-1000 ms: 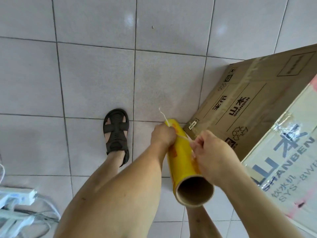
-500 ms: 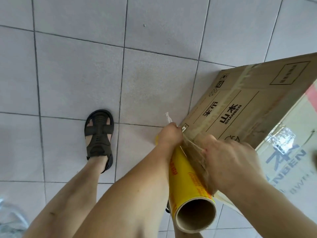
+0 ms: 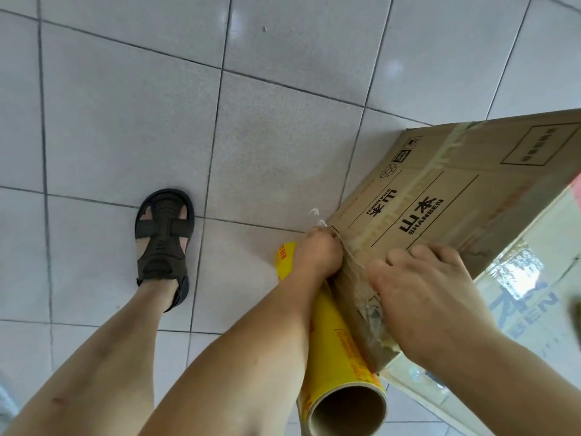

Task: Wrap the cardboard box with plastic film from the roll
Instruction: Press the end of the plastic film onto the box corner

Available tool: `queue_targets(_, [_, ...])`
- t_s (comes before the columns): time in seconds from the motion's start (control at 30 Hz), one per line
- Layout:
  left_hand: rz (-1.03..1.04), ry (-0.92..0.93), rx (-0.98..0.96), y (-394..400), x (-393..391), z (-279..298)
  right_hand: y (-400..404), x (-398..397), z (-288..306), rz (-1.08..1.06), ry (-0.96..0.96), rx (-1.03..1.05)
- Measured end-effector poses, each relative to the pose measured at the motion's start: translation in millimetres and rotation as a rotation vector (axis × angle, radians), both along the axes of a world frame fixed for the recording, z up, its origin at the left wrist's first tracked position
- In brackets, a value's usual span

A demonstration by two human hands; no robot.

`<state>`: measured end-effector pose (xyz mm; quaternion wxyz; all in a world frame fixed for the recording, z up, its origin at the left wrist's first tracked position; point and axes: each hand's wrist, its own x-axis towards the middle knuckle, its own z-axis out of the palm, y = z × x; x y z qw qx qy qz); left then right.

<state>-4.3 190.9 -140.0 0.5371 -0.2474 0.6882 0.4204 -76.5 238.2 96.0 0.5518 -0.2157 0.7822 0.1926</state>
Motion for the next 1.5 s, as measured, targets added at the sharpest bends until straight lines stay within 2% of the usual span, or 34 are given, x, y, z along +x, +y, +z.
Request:
queue_targets(0.07, [-0.026, -0.039, 0.026, 1.7, 5.4, -11.9, 1.6, -3.1, -2.1, 0.048, -0.047, -0.016])
queue_targets(0.2, [-0.037, -0.136, 0.199, -7.2, 14.3, -31.5, 6.4, -4.4, -9.5, 0.126, -0.147, -0.044])
queue_targets(0.33, [-0.128, -0.128, 0.179, -4.2, 19.4, -50.9, -3.5, -0.4, -19.3, 0.203, -0.207, -0.122])
queue_targets(0.4, [-0.132, -0.131, 0.173, 2.0, 23.3, -68.8, -6.4, 6.8, -39.7, 0.268, -0.335, -0.045])
queue_targets(0.5, [-0.114, -0.136, 0.194, 1.5, 17.4, -58.1, -4.4, 15.1, -61.6, 0.343, -0.460, 0.092])
queue_targets(0.63, [-0.161, 0.002, 0.130, 3.6, 17.6, -47.7, -0.8, 13.3, -66.6, 0.304, -0.448, 0.122])
queue_targets(0.77, [-0.180, -0.021, 0.165, 0.6, 19.9, -43.9, -1.9, 14.6, -68.0, 0.307, -0.474, 0.168])
queue_targets(0.9, [-0.186, 0.077, 0.099, -1.1, 17.5, -31.4, -2.3, 16.9, -58.0, 0.284, -0.471, 0.176])
queue_targets(1.13, [-0.061, -0.095, 0.271, 2.6, 20.2, -30.3, -2.9, 14.5, -49.9, 0.302, -0.479, 0.166])
queue_targets(1.4, [0.006, -0.043, 0.166, 11.1, 25.5, -37.0, -3.4, 25.6, -44.8, 0.288, -0.434, 0.141])
queue_targets(1.5, [0.123, -0.053, 0.231, 10.4, 32.4, -40.2, -1.9, 25.8, -39.2, 0.315, -0.442, 0.143])
